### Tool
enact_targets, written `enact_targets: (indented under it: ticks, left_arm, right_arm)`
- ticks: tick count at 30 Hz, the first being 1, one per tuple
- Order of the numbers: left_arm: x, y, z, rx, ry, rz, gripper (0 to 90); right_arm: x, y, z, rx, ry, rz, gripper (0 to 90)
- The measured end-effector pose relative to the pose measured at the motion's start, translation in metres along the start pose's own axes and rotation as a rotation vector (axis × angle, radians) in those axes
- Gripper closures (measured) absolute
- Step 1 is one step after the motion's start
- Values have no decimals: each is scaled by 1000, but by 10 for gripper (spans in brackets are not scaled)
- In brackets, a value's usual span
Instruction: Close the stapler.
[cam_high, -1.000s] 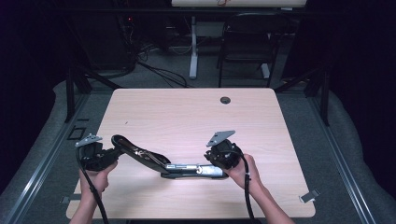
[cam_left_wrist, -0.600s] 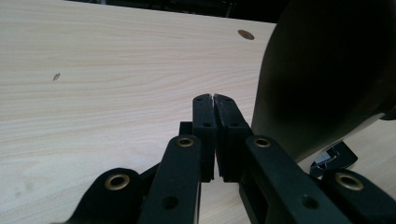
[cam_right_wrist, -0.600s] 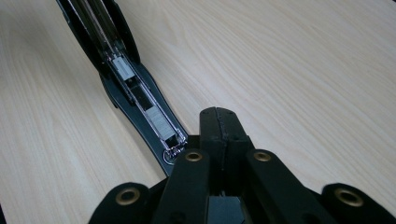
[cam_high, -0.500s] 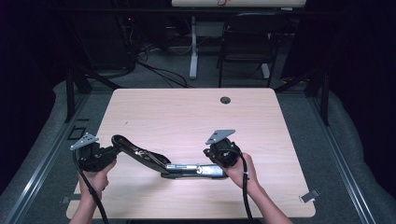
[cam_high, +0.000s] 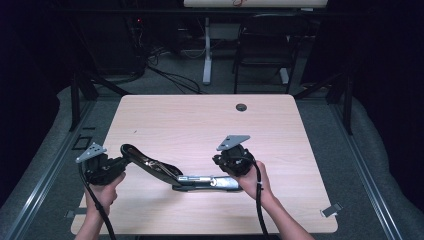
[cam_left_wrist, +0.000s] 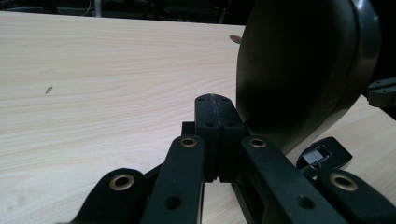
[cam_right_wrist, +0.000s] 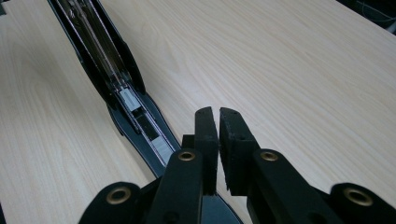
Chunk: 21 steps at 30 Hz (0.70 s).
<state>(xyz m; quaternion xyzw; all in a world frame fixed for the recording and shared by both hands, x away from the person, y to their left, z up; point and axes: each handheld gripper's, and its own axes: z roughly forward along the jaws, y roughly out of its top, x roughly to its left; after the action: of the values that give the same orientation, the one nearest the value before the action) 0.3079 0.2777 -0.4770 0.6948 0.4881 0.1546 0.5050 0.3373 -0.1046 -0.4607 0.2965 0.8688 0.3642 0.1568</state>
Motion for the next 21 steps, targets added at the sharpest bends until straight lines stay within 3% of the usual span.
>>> enact_targets:
  ticks: [12, 21]
  left_arm:
    - [-4, 1, 0, -6, -8, 0, 900]
    - [-7, 1, 2, -20, -25, 4, 900]
  right_arm:
    - [8, 10, 9, 0, 15, -21, 879]
    - [21, 26, 19, -20, 55, -58, 890]
